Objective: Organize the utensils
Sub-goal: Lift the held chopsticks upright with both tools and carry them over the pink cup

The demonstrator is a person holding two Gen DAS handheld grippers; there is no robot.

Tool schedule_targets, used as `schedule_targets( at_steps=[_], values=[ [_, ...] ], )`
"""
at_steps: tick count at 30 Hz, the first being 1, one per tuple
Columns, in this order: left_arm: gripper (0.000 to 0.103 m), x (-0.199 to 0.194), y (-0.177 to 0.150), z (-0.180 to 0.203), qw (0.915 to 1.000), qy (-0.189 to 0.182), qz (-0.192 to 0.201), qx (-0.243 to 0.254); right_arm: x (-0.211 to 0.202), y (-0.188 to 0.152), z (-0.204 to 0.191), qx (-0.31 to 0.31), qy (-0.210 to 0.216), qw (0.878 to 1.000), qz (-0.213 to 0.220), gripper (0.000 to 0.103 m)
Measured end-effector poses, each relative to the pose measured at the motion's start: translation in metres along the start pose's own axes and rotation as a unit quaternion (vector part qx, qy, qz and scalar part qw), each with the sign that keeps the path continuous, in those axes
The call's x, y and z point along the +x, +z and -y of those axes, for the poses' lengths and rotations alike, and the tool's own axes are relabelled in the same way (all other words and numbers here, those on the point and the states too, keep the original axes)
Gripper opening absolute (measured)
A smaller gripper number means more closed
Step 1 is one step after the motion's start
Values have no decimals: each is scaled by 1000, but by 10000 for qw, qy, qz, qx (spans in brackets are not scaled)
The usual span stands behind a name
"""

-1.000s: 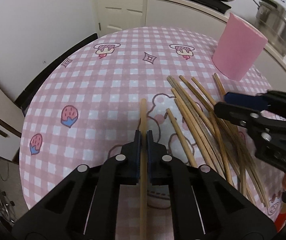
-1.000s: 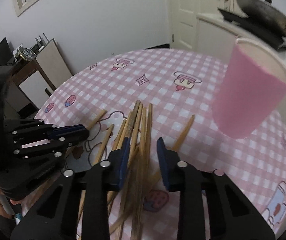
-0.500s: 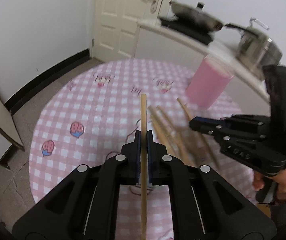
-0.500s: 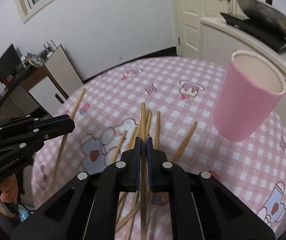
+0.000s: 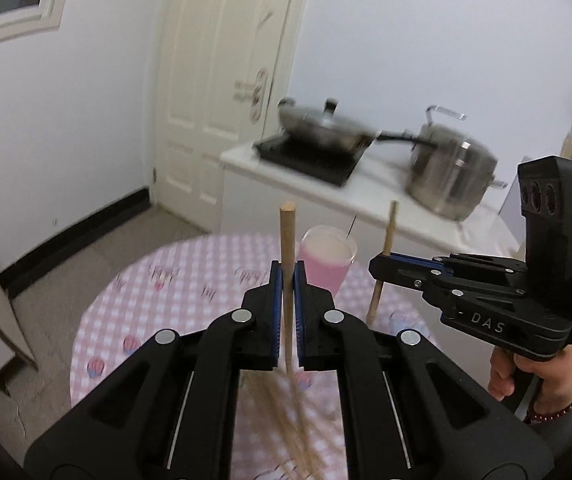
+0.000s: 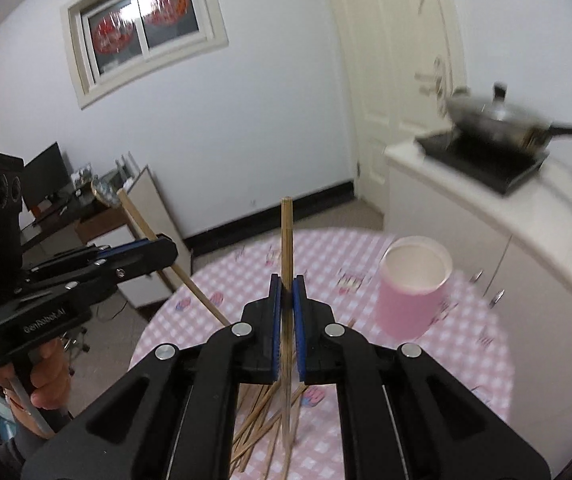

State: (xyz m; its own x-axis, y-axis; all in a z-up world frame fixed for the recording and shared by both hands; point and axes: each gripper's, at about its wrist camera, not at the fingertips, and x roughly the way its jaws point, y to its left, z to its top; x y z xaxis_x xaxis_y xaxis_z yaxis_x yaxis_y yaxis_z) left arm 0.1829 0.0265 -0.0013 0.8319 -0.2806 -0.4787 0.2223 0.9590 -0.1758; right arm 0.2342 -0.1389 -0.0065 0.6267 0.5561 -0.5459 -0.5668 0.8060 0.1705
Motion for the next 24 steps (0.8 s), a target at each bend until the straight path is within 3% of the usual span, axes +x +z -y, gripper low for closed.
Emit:
schedule_targets(
  at_steps=[10,17,24],
  values=[
    [6,19,58,44,9969,22,774,158,-40,50,24,-274,-840,9904,1063,4],
    [6,61,81,54,9934,130,1142,-2,-28,67,45,-385,-1260,9791,1547,4],
    [6,106,80,49,9948,142,997,-119,-9,66,70,-327,-1462,9694,1945,4]
  ],
)
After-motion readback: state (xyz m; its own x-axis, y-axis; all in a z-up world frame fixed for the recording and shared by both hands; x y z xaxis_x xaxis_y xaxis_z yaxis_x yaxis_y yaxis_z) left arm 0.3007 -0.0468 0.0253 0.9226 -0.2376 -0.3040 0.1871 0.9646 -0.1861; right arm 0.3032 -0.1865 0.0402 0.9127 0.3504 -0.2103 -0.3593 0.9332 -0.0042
